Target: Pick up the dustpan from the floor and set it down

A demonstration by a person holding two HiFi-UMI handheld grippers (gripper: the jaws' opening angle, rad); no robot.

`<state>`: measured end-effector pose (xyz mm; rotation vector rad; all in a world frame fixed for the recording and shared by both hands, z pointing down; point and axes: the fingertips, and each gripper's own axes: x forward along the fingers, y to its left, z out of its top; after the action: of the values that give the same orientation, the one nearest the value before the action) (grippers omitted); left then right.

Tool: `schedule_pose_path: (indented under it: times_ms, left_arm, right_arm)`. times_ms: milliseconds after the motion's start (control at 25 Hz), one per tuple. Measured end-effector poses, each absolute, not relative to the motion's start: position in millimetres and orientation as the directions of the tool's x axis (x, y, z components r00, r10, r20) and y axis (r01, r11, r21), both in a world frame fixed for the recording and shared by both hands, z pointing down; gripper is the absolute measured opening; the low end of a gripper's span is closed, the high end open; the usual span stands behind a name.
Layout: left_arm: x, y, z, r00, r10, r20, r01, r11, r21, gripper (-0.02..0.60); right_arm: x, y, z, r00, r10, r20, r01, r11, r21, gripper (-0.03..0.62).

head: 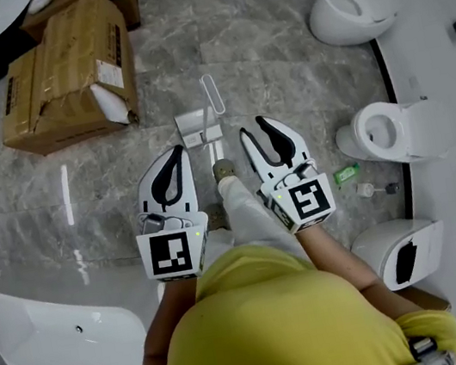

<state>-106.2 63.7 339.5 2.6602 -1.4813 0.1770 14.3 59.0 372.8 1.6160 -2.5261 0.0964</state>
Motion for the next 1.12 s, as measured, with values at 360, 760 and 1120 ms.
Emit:
schedule_pose_path:
  times_ms: [360, 760, 1120]
  left_arm:
    - [-88, 1, 358, 0.489, -0.856, 0.166, -0.869, -0.495, 0.005, 0.002]
    - [-66, -74, 384, 0.410, -0.886, 0.218, -0.910, -0.412, 0.038, 0.002]
    - [-65, -100, 397, 0.340, -0.898, 0.279, -0.933, -0.358, -0.014, 0.002]
  right_arm:
    - [23, -11, 424, -0.493, -0.835, 0.244, -0.865, 0.501, -0.033, 0.181]
    - [29, -76, 488, -0.620, -0.693, 0.367, -0.767, 0.633, -0.100, 0.195]
    - [18, -96, 540, -0.740, -0.517, 0.431, -0.654, 0.703, -0.280, 0.207]
